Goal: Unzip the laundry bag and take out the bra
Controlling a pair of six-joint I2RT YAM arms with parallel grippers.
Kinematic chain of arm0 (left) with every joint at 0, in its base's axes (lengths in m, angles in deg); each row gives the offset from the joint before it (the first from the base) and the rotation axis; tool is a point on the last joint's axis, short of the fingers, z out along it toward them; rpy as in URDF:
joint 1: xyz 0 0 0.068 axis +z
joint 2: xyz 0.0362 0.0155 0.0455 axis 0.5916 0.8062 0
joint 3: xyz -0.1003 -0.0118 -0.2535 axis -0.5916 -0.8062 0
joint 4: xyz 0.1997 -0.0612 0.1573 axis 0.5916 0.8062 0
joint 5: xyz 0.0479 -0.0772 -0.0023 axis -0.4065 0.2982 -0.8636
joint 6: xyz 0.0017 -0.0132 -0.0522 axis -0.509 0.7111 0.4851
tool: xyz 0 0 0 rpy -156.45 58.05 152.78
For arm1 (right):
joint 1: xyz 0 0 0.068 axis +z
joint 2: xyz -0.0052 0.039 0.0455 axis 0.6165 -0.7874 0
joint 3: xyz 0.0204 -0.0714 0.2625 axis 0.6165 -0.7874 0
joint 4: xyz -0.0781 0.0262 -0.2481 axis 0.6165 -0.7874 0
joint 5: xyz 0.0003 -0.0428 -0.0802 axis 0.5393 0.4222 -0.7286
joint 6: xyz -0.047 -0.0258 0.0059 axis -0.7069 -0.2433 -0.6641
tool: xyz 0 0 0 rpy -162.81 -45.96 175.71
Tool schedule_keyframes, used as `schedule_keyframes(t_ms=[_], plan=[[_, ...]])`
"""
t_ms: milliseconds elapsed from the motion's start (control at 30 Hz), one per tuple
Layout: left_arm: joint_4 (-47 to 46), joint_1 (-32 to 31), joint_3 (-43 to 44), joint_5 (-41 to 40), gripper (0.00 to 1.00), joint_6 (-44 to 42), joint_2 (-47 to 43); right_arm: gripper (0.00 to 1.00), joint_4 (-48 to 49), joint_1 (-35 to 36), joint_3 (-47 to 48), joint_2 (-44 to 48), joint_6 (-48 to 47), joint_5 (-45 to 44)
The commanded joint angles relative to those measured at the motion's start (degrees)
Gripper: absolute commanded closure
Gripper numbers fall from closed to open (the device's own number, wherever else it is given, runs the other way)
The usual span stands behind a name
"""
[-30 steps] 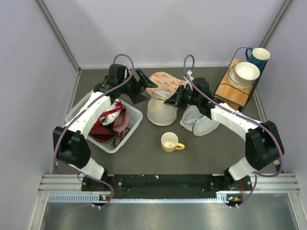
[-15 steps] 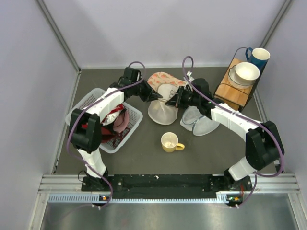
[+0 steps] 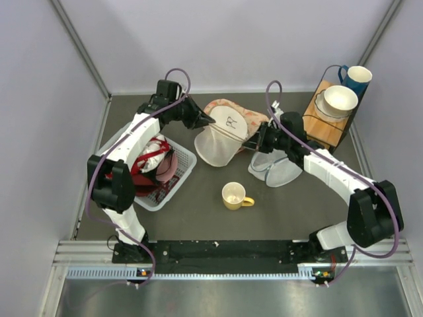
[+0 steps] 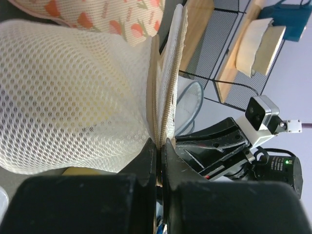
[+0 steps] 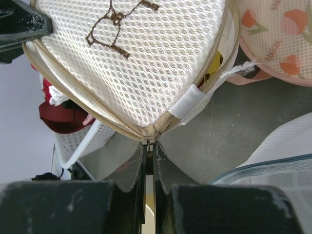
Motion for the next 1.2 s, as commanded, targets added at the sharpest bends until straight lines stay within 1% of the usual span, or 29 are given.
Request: schedule_keyframes(t_ms=[0, 133, 300, 333, 367, 400, 433, 467, 500, 567, 633, 700, 733, 767, 800, 833, 867, 933, 967, 1033, 1167], plan=[[-1.0, 2.6, 6.6, 0.5, 1.00, -4.4, 0.2, 1.00, -3.2, -0.5, -0.1, 3.6, -2.7, -0.8], [-1.1, 2.3, 8.3, 1.4, 1.00, -5.8, 1.3, 1.00, -3.5, 0.4, 1.4, 3.6, -3.2, -1.1], [-3.0, 1.2, 6.7, 3.0, 1.00, -10.5, -0.5, 1.00, -5.4, 0.5, 3.9, 2.0, -5.5, -2.6], [-4.0, 0.8, 6.0, 3.0, 1.00, -11.5, -1.2, 0.96, -6.3, 0.5, 4.6, 1.5, -6.0, -2.7], [-5.5, 0.6, 3.4, 3.7, 1.00, -12.5, -1.7, 0.77, -7.0, 0.4, 5.9, 0.8, -6.4, -3.0], [-7.7, 0.5, 1.4, 4.7, 1.00, -13.8, -2.4, 0.42, -8.8, 0.5, 6.6, 0.5, -7.2, -3.3], [-9.3, 0.4, -0.4, 5.8, 1.00, -14.0, -3.4, 0.33, -9.5, 0.5, 7.2, 0.5, -7.6, -3.9], [-12.8, 0.4, -3.7, 7.8, 1.00, -14.6, -3.9, 0.26, -10.0, 0.5, 8.2, 0.7, -7.8, -5.2], [-13.7, 0.3, -4.9, 8.2, 1.00, -14.9, -4.3, 0.17, -10.7, 0.4, 8.8, 0.8, -8.4, -5.7], [-13.7, 0.0, -6.8, 8.6, 1.00, -16.1, -4.6, 0.11, -12.2, 0.5, 12.0, 0.9, -8.3, -7.8], [-13.7, -0.3, -7.4, 9.4, 1.00, -18.3, -4.7, 0.10, -14.7, 0.5, 15.0, -0.2, -7.6, -9.5], [-13.7, -0.5, -8.0, 9.9, 1.00, -20.5, -5.1, 0.10, -16.5, 0.5, 20.2, -2.1, -5.7, -12.5], [-13.6, -1.0, -8.1, 9.6, 1.00, -21.3, -5.7, 0.10, -18.6, 0.5, 22.3, -4.7, -4.9, -13.1], [-13.3, -1.0, -8.1, 9.0, 1.00, -22.7, -5.9, 0.10, -19.5, 0.6, 26.4, -6.1, -4.2, -13.6], [-13.0, -1.3, -8.3, 7.8, 1.00, -23.3, -6.4, 0.19, -20.8, 0.8, 28.7, -7.7, -2.1, -13.6], [-12.8, -1.7, -8.3, 7.3, 1.00, -23.7, -7.0, 0.22, -24.0, 1.1, 31.0, -9.7, -0.9, -13.4], [-12.6, -2.1, -8.3, 6.7, 1.00, -24.8, -7.2, 0.23, -25.5, 1.7, 35.5, -12.8, 0.2, -13.8], [-11.2, -3.3, -8.1, 4.7, 1.00, -25.7, -7.9, 0.21, -27.2, 4.1, 38.8, -15.2, 1.9, -14.6], [-10.6, -3.7, -7.7, 3.9, 1.00, -26.4, -7.9, 0.18, -28.5, 5.0, 41.3, -16.8, 2.3, -16.5], [-9.7, -4.4, -7.7, 2.0, 1.00, -26.9, -8.0, 0.17, -28.9, 7.1, 42.9, -18.0, 3.6, -17.6], [-10.5, -4.6, -7.9, 2.6, 1.00, -25.7, -8.2, 0.21, -27.7, 9.3, 43.6, -19.5, 7.9, -22.2]])
